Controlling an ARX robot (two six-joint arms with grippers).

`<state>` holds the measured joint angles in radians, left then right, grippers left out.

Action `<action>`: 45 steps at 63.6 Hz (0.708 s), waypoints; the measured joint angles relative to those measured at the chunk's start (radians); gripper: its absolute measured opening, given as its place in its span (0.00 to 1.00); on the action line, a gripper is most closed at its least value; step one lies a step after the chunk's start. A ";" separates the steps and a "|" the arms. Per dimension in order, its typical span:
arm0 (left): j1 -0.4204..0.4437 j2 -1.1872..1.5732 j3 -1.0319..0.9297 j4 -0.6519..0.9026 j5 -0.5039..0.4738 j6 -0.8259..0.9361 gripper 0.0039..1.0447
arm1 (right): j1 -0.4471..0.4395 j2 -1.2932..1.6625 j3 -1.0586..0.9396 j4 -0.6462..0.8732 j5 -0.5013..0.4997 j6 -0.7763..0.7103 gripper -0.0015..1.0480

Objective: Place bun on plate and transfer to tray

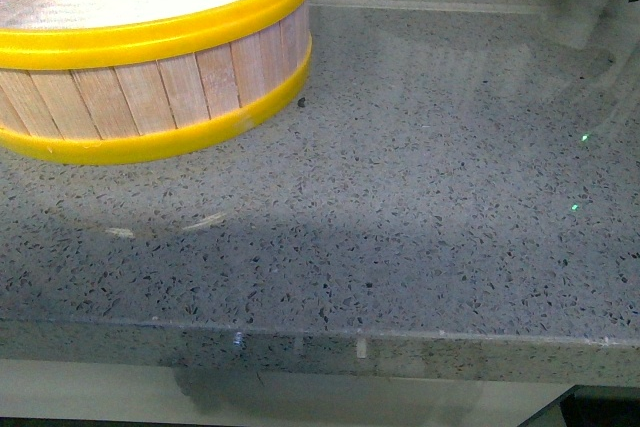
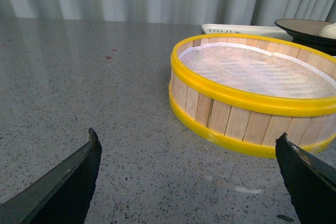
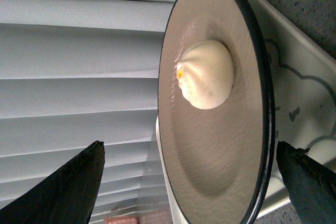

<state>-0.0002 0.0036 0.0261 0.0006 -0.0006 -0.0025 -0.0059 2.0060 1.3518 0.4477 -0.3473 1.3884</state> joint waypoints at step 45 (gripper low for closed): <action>0.000 0.000 0.000 0.000 0.000 0.000 0.94 | -0.229 -1.000 -0.739 -0.205 0.171 -0.625 0.91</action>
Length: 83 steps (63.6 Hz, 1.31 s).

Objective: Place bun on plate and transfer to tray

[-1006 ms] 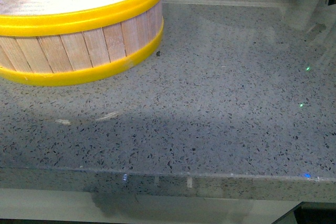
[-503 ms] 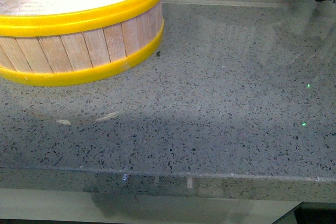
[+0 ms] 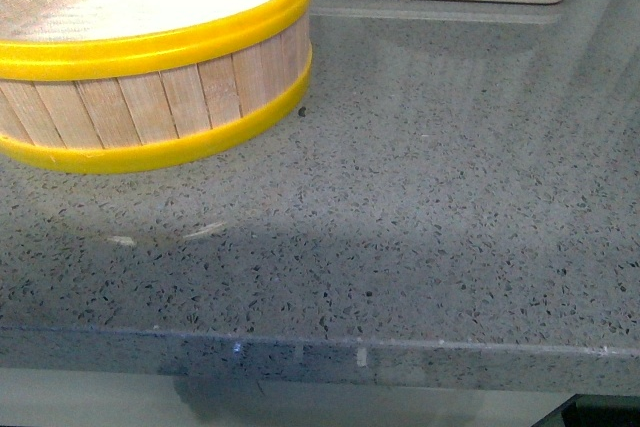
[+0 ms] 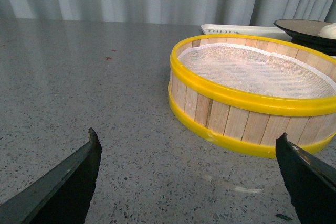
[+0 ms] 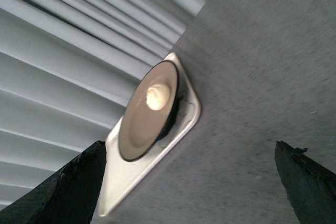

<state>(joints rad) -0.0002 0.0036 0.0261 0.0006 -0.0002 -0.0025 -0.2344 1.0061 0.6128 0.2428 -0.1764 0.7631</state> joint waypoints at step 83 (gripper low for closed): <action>0.000 0.000 0.000 0.000 0.000 0.000 0.94 | 0.232 -0.951 -0.552 -0.248 0.176 -0.769 0.02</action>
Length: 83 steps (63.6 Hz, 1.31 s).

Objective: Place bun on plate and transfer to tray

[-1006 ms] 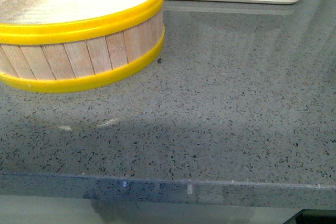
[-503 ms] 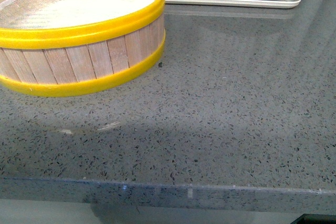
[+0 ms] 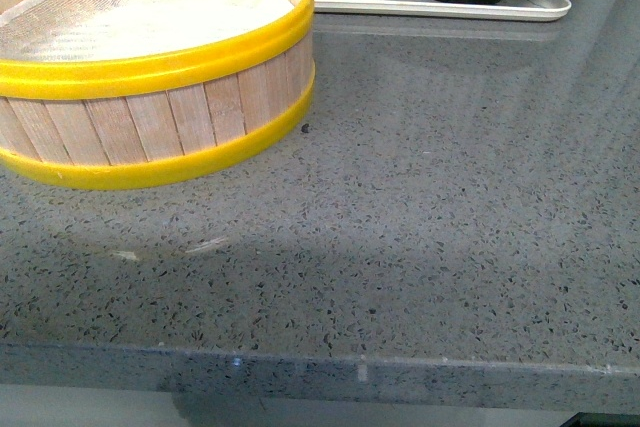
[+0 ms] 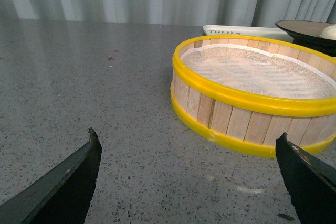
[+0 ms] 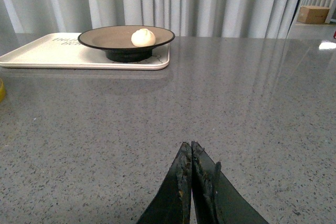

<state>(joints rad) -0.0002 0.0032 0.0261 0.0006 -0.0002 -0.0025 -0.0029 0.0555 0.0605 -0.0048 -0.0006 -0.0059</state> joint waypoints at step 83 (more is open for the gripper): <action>0.000 0.000 0.000 0.000 0.000 0.000 0.94 | 0.000 -0.051 -0.055 0.003 0.000 0.002 0.91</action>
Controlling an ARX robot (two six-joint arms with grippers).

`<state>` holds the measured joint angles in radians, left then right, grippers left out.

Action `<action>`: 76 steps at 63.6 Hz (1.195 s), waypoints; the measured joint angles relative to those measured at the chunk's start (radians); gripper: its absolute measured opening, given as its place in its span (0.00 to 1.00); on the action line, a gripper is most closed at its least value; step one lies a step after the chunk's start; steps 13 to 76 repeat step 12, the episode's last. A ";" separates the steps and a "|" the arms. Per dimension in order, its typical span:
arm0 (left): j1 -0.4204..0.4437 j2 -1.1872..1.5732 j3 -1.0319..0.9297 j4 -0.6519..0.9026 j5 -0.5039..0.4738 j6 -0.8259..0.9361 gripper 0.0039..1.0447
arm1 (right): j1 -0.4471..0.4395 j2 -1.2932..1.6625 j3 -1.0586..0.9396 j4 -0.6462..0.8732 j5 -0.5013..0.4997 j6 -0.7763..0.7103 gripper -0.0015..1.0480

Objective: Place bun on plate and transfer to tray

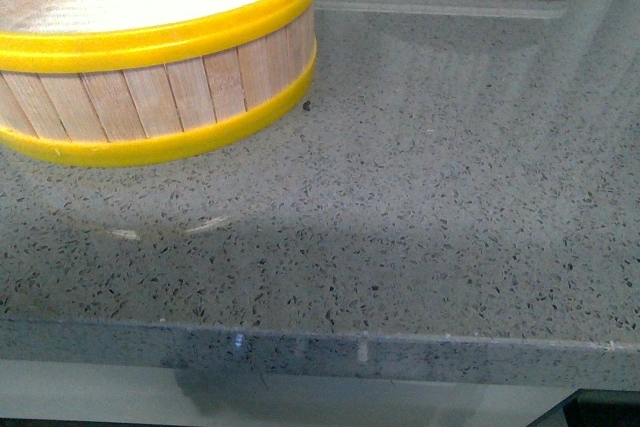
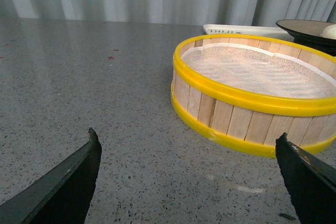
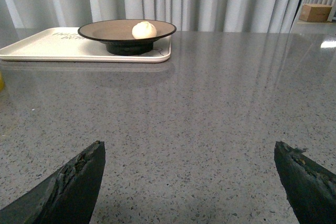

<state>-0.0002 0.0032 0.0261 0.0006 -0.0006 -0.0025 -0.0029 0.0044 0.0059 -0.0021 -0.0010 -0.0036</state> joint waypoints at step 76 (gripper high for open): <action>0.000 0.000 0.000 0.000 0.000 0.000 0.94 | 0.000 0.000 0.000 0.000 0.000 0.000 0.91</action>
